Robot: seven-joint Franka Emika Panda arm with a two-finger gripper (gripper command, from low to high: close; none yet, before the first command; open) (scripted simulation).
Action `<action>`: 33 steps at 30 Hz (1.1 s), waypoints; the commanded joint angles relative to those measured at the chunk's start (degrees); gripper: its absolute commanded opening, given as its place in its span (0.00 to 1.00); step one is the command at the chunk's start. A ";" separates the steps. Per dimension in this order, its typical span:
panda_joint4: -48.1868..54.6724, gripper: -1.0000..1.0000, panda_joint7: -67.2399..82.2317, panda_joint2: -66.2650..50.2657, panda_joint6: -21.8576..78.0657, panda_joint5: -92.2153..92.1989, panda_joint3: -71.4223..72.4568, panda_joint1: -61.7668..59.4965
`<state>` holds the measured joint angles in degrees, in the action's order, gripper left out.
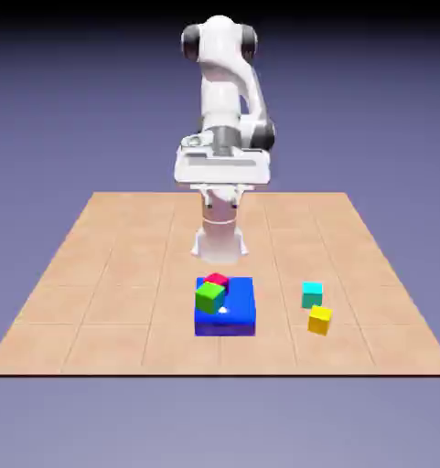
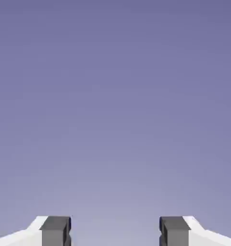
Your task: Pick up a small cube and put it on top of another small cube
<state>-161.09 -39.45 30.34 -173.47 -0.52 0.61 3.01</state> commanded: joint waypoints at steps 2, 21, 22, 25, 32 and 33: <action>-0.15 0.50 4.99 -3.85 0.89 -0.87 1.01 3.84; 0.02 0.50 40.65 -37.97 2.38 -6.36 7.46 32.43; 0.44 0.50 40.50 -40.04 0.72 -6.09 7.16 32.68; 1.69 0.50 40.07 -46.27 -4.25 -5.28 6.26 33.44; 0.35 0.00 40.53 -39.59 1.08 -6.15 7.22 32.63; -0.06 0.00 40.68 -37.52 2.74 -6.42 7.52 32.38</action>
<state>-161.15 1.19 -7.18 -170.69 -6.91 8.14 35.37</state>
